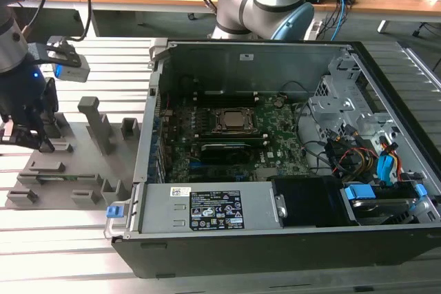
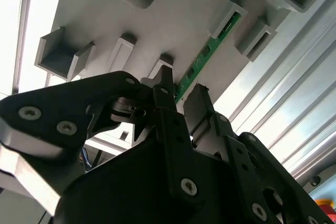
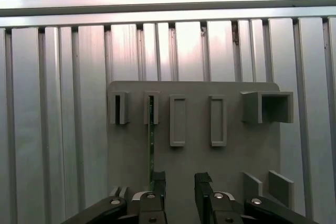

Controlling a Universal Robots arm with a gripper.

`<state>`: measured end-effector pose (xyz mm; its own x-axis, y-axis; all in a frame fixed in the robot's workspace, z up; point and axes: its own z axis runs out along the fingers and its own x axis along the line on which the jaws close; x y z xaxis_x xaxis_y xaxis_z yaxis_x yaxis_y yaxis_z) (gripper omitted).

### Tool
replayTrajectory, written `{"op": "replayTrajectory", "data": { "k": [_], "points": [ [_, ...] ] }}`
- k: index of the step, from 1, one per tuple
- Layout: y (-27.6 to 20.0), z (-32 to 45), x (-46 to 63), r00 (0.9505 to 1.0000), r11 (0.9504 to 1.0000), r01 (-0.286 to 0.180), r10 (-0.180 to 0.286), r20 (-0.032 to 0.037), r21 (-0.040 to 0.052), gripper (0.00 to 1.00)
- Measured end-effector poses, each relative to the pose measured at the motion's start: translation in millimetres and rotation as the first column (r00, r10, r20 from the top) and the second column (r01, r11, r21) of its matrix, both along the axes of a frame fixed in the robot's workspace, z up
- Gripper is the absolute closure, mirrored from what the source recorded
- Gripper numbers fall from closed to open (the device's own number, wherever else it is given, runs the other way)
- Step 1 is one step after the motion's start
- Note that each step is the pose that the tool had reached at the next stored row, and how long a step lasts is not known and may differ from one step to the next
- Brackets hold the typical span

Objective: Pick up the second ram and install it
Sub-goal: 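Pick up the second ram and move it above second insertion slot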

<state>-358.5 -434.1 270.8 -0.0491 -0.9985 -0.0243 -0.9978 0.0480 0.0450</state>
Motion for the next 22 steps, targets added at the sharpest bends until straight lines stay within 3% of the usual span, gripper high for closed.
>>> {"op": "replayTrajectory", "data": {
  "k": [11,22],
  "points": [
    [0.0,-13.0,0.0,1.0000,1.0000,0.000,0.000,0.0000,0.0000,0.64],
    [0.0,-33.2,0.0,1.0000,1.0000,0.000,0.000,0.0000,0.0000,0.64]
  ]
}}
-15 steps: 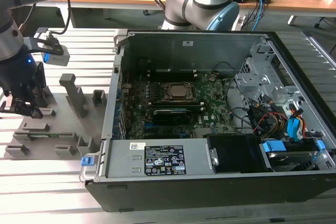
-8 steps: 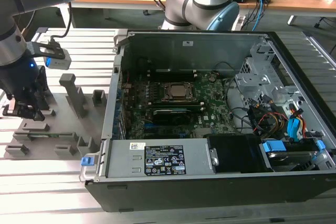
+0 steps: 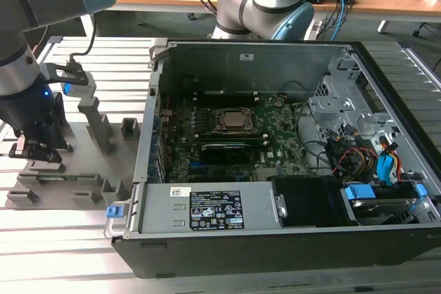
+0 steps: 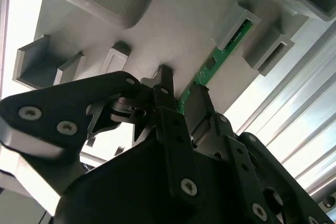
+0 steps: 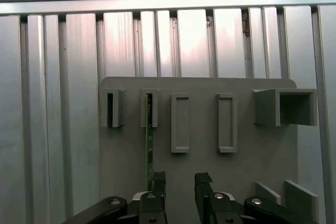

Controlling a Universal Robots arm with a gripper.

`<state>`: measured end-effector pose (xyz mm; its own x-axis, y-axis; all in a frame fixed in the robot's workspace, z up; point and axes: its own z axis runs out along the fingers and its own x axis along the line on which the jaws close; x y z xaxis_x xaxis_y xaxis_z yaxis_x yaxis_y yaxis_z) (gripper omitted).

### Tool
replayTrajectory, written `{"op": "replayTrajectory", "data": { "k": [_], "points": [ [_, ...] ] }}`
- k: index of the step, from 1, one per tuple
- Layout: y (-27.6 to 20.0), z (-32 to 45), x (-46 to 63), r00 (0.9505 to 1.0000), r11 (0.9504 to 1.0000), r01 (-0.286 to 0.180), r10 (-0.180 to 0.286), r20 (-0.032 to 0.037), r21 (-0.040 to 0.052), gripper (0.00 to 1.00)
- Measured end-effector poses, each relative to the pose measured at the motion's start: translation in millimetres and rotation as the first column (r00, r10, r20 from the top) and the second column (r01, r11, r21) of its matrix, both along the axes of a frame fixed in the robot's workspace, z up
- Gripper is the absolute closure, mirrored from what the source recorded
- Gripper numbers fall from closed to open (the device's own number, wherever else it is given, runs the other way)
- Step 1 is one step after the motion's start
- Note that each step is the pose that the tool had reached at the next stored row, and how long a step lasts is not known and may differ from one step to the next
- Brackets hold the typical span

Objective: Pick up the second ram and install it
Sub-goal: 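Pick up the second ram and move it above second insertion slot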

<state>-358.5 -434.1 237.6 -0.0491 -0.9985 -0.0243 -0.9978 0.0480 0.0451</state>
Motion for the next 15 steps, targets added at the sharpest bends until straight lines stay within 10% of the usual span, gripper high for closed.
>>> {"op": "replayTrajectory", "data": {
  "k": [6,11,15],
  "points": [
    [-6.3,-5.0,-0.6,1.0000,1.0000,0.000,0.000,0.0000,-0.0008,0.64],
    [-24.9,-10.5,-1.6,1.0000,1.0000,0.000,0.000,0.0002,-0.0009,0.64],
    [-27.8,-35.0,-1.4,1.0000,0.9999,-0.009,0.009,0.0001,0.0077,0.64]
  ]
}}
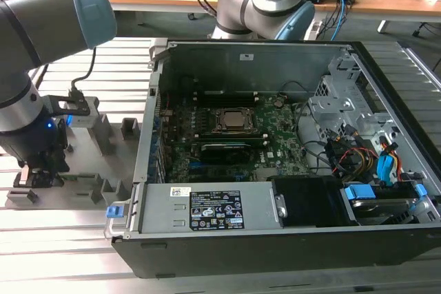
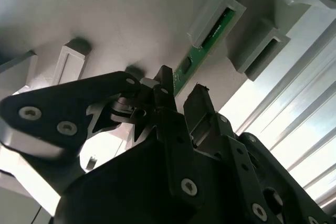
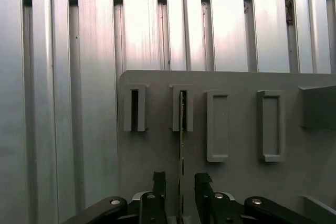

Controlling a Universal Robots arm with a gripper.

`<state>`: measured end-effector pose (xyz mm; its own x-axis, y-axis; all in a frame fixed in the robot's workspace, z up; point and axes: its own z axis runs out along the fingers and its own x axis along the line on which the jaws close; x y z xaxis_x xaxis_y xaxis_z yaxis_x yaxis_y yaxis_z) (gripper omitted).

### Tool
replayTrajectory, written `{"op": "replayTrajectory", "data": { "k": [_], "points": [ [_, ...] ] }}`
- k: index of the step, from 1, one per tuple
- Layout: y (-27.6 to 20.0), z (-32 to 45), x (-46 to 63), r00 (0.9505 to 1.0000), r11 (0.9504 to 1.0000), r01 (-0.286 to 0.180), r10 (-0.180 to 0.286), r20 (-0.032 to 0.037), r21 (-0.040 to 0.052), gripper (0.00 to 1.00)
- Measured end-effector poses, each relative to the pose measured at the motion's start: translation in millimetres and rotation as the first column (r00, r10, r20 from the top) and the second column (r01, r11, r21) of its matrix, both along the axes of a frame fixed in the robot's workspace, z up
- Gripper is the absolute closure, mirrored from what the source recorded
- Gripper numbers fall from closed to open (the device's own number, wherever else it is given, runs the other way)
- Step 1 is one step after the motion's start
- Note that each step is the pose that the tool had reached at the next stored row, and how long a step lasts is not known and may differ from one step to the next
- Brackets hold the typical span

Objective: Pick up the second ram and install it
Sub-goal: 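Pick up the second ram and move it above second insertion slot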

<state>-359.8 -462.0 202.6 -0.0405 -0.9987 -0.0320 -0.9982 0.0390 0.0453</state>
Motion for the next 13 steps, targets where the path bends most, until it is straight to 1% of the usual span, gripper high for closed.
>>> {"op": "replayTrajectory", "data": {
  "k": [1,5,6,7,10,13],
  "points": [
    [0.0,-0.3,-0.3,1.0000,1.0000,-0.008,0.008,0.0002,0.0013,0.64],
    [0.0,-1.0,-1.1,1.0000,1.0000,-0.009,0.009,0.0000,0.0013,0.64],
    [0.0,-1.3,-1.2,1.0000,1.0000,-0.005,0.005,-0.0001,0.0003,0.64],
    [0.0,-1.7,-1.2,1.0000,1.0000,0.004,-0.004,-0.0001,-0.0033,0.64],
    [0.0,-1.9,-1.2,1.0000,1.0000,0.008,-0.008,0.0001,-0.0037,0.64],
    [0.0,-1.8,-1.2,1.0000,1.0000,0.009,-0.009,0.0000,-0.0038,0.86]
  ]
}}
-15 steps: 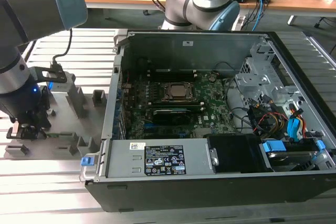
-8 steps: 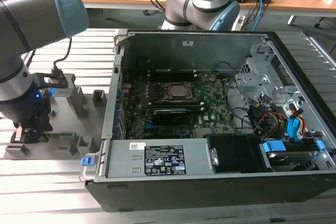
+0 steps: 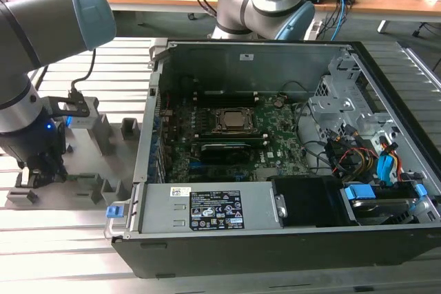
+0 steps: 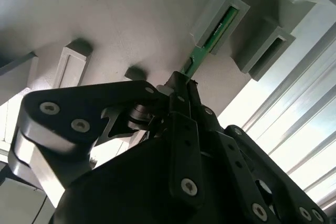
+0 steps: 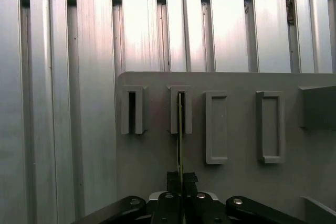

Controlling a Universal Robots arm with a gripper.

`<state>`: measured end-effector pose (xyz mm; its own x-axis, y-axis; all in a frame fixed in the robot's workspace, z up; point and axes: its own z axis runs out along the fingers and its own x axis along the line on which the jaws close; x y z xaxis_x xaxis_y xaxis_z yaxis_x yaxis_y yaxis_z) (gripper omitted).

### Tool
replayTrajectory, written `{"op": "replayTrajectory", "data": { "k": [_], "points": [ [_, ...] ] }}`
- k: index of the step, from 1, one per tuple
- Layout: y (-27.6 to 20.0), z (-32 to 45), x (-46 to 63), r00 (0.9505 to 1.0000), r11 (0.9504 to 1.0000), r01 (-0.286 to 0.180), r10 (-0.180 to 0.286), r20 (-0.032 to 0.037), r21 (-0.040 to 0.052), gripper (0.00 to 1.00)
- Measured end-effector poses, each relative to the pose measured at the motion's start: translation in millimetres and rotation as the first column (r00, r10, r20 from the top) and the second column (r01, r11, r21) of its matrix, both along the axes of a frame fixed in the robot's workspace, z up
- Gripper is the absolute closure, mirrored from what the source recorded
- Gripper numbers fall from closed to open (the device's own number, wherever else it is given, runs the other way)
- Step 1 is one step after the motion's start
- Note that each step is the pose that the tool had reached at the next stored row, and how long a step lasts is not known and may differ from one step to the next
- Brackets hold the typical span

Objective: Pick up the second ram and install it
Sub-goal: 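Pick up the second ram and move it above second insertion slot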

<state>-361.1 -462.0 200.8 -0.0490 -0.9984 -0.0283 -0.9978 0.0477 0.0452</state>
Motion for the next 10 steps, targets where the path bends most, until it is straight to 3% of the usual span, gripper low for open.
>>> {"op": "replayTrajectory", "data": {
  "k": [10],
  "points": [
    [0.0,0.0,0.0,1.0000,1.0000,0.001,-0.001,0.0000,0.0000,0.86]
  ]
}}
